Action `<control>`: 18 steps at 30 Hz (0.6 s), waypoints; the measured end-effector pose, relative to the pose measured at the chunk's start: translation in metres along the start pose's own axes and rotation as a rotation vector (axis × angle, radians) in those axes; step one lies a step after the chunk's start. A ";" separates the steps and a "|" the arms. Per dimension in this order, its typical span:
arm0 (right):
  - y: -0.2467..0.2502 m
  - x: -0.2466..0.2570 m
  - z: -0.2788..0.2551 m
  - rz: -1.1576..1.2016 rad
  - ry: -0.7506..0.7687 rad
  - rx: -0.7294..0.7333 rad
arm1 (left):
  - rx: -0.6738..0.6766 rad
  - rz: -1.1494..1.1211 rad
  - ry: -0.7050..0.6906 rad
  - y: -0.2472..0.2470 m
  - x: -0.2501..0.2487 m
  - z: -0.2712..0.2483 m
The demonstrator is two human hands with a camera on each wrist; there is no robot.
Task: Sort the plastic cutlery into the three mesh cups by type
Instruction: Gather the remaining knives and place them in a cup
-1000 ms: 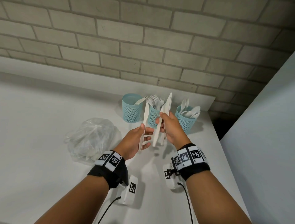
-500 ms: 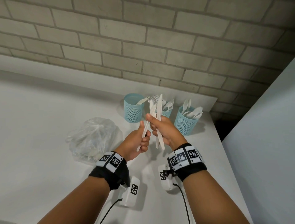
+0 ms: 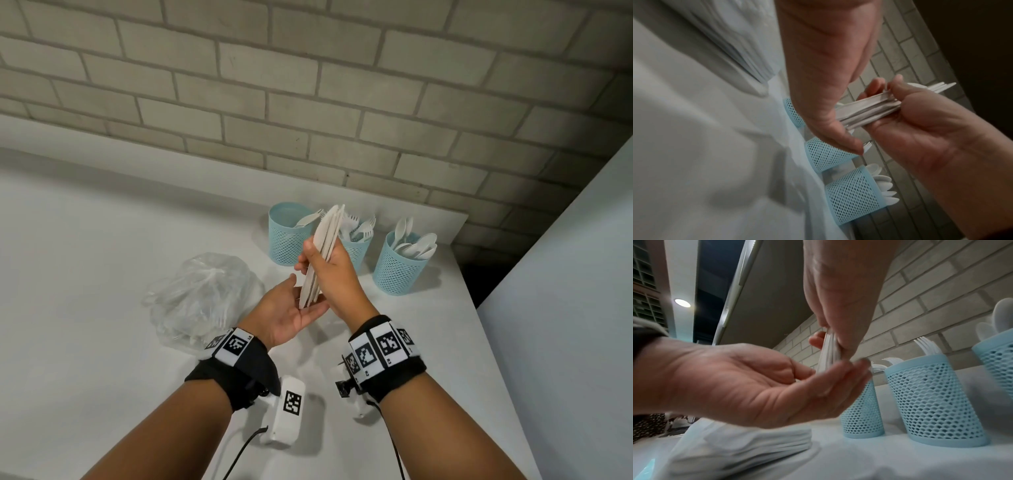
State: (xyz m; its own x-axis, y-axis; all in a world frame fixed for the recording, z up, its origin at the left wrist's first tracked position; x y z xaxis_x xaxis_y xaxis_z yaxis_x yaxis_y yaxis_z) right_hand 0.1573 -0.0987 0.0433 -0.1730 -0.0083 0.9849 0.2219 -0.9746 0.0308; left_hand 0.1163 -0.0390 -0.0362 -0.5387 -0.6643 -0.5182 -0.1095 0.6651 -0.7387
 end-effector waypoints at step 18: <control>0.003 -0.012 0.023 0.030 -0.391 0.077 | -0.256 0.659 -0.254 0.011 -0.040 -0.013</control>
State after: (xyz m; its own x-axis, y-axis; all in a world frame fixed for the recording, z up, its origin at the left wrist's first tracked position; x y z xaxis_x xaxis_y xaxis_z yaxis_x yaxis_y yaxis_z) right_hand 0.1817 -0.0962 0.0353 0.2098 0.0635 0.9757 0.2952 -0.9554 -0.0013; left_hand 0.1262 -0.0004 -0.0182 -0.3535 -0.1388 -0.9251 -0.0385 0.9903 -0.1339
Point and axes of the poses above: each hand's wrist, its own z-axis towards the middle knuckle, its own y-axis out of the back of the hand, x = y × z, the point moved 8 cm from there along z, towards the middle knuckle, and after that the axes turned 5 degrees about x, right-handed, at the moved point
